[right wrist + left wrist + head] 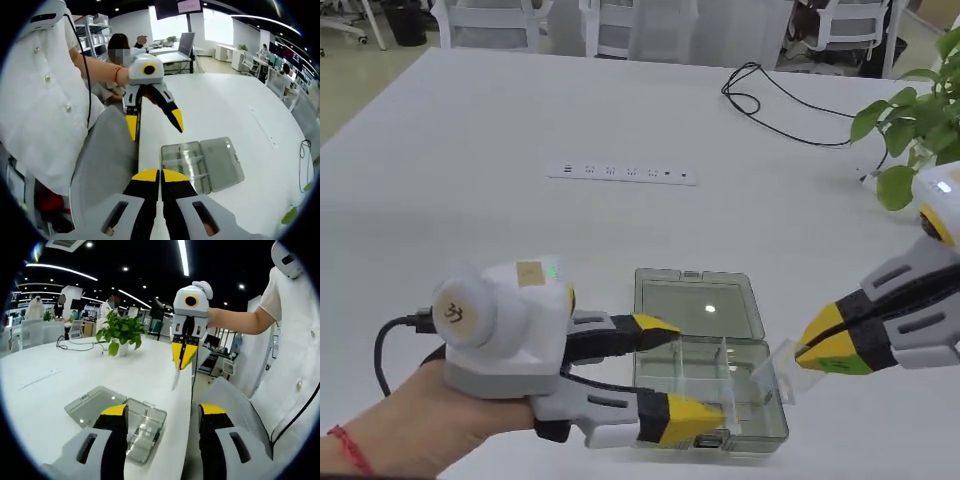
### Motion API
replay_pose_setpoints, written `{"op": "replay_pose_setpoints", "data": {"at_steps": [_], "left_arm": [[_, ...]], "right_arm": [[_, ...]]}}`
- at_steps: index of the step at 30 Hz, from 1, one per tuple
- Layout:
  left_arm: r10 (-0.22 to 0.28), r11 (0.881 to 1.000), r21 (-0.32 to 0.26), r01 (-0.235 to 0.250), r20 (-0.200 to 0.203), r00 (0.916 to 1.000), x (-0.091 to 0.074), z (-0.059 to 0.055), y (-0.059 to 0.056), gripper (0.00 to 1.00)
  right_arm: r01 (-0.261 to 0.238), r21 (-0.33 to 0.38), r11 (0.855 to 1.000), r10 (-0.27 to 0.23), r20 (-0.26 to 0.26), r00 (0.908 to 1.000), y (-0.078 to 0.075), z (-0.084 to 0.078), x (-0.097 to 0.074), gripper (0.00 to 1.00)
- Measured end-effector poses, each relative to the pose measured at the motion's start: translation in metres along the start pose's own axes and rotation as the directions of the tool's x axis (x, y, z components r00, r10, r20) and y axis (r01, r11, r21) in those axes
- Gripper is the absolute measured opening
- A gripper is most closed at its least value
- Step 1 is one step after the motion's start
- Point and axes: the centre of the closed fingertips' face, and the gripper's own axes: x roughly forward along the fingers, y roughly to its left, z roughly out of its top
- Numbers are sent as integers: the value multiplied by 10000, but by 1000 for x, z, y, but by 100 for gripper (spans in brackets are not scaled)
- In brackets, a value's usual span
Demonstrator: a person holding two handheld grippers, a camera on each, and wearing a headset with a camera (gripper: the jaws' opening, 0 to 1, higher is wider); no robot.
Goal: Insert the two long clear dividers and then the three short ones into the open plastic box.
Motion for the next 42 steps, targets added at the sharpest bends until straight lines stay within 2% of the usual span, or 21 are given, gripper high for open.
{"op": "replay_pose_setpoints", "data": {"at_steps": [7, 11, 20, 24, 29, 33, 42], "left_arm": [[465, 9989, 38, -465, -196, 9987, -10, -10, 15, 76], [565, 9984, 102, -561, -344, 9978, -14, -15, 19, 81], [756, 9969, 295, -736, -748, 9943, -19, -27, 26, 92], [842, 9961, 325, -819, -754, 9936, -20, -29, 28, 97], [844, 9962, 277, -824, -796, 9932, -22, -31, 29, 99], [845, 9963, 228, -829, -807, 9932, -22, -33, 29, 100], [863, 9963, 94, -858, -811, 9930, -23, -36, 28, 100]], "right_arm": [[266, -208, 9994, -278, -623, 9977, -12, -11, 7, 3], [367, -361, 9987, -399, -920, 9950, -18, -16, 11, 3], [534, -821, 9952, -667, -1684, 9835, -34, -30, 25, 3], [543, -1046, 9930, -751, -2069, 9755, -40, -38, 33, 3], [405, -1016, 9940, -624, -2220, 9730, -47, -52, 47, 3], [355, -1173, 9925, -645, -2539, 9651, -49, -59, 54, 3], [250, -1241, 9920, -584, -2735, 9601, -55, -67, 64, 3]]}}
